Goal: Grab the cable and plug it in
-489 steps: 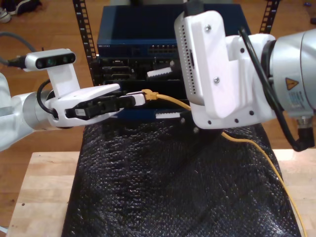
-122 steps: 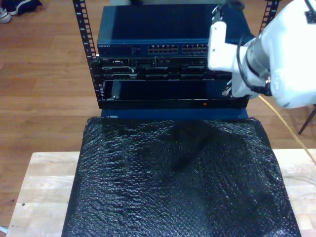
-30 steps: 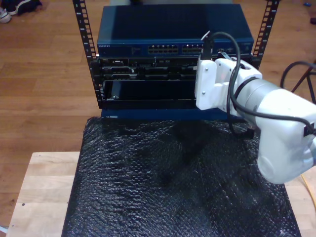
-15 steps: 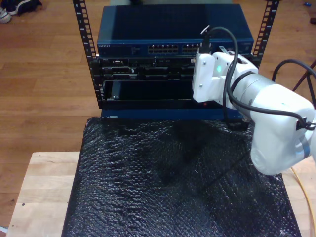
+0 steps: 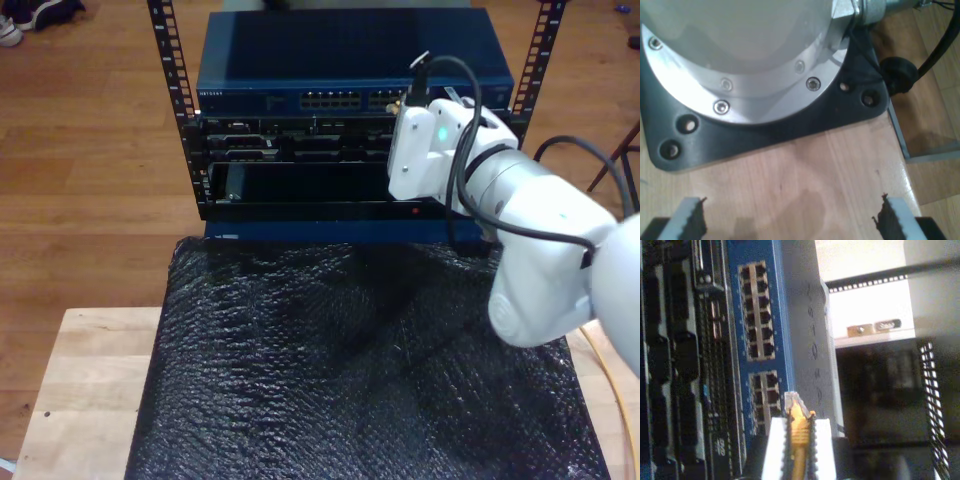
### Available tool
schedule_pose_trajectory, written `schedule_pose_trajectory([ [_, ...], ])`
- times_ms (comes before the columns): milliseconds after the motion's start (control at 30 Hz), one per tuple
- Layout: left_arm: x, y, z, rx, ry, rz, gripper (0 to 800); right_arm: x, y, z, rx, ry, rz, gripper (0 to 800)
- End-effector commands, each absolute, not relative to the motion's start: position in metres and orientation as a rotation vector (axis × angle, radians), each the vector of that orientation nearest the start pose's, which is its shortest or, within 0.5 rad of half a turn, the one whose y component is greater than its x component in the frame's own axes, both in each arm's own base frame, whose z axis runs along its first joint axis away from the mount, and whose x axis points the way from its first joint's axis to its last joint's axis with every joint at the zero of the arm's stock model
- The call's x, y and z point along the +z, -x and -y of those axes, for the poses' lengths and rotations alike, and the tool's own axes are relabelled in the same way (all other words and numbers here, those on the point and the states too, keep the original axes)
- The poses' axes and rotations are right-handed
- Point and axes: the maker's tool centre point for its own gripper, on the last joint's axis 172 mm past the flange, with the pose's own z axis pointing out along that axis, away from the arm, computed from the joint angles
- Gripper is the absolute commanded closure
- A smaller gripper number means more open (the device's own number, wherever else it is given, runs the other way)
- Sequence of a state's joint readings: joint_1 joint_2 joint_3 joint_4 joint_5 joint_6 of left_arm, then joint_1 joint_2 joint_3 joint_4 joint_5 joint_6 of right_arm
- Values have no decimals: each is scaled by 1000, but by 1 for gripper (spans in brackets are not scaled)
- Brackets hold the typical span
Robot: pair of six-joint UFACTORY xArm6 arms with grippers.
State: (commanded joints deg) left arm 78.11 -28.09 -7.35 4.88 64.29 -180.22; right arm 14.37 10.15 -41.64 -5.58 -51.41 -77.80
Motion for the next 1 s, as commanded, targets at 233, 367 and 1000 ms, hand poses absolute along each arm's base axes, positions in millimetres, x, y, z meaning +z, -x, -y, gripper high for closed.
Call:
schedule_pose_trajectory([
  [233,37,-6,-114,-480,2157,-2807,0,340,-610,-172,1494,-1252,-1420,800],
  [367,37,-6,-114,-479,2155,-2809,0,330,-613,-171,1511,-1269,-1361,800],
  [1000,37,-6,-113,-481,2156,-2810,0,325,-610,-149,1433,-1185,-1200,800],
])
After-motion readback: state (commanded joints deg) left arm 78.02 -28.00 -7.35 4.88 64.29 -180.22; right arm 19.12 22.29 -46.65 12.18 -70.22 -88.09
